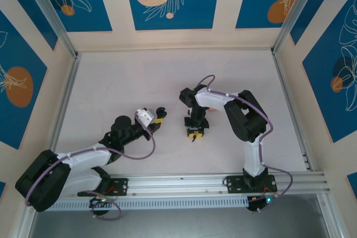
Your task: Insert wireless bluetooth earbuds into charging case
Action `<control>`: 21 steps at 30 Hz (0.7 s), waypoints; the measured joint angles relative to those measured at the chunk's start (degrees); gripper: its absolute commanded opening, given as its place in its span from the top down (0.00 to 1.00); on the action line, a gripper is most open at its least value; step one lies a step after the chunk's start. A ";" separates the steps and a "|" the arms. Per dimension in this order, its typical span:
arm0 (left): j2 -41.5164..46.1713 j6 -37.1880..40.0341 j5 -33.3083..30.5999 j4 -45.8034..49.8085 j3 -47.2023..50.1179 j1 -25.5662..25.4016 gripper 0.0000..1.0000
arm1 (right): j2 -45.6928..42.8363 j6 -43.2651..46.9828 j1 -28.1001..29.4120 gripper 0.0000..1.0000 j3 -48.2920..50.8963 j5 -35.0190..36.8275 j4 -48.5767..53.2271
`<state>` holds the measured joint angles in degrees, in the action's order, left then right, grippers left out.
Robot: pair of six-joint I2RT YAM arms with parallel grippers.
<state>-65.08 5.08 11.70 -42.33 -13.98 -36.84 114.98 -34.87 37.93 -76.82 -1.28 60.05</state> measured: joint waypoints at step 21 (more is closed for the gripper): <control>-14.53 -2.01 5.68 -6.58 -0.85 -0.07 0.86 | -19.78 11.43 1.49 0.82 6.84 13.51 -14.29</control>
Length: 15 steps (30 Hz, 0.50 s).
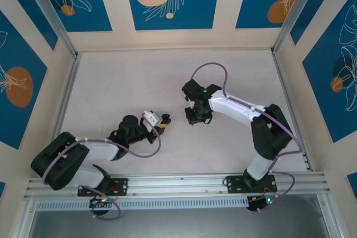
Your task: Insert wireless bluetooth earbuds into charging case
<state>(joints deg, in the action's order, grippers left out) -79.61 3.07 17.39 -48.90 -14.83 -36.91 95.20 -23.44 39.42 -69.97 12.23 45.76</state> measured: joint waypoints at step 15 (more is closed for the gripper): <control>-9.38 -4.94 6.95 -12.35 -2.89 -1.36 0.86 | -14.27 16.37 4.11 0.81 10.27 -0.15 -19.71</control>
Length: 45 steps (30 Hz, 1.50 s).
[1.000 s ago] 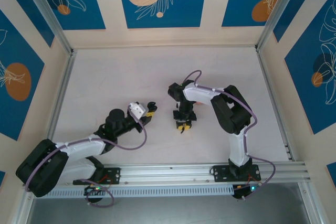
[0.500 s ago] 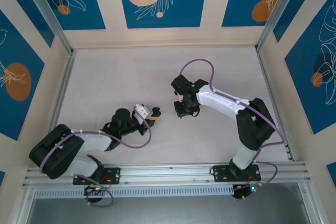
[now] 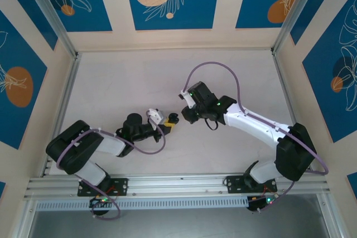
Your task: Insert wireless bluetooth earbuds into charging case
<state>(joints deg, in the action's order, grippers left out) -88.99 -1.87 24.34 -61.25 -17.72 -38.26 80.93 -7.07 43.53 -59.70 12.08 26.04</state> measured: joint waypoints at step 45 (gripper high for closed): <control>-0.83 -5.31 1.14 -6.91 -2.29 -0.31 0.86 | -4.74 13.16 6.51 0.81 3.65 -0.48 -5.16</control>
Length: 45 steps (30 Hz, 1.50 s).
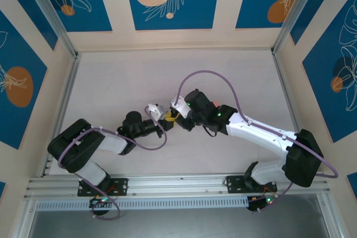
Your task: Insert wireless bluetooth earbuds into charging case
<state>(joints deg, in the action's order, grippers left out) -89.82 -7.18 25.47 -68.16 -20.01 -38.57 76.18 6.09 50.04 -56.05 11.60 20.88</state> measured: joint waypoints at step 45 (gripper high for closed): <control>-0.04 7.58 2.19 -0.20 0.57 0.00 0.86 | -8.68 25.35 -18.43 0.61 4.48 -37.29 0.59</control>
<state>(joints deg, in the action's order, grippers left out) -89.86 0.40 27.66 -68.36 -19.44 -38.57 67.51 31.44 31.62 -51.57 -25.69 21.47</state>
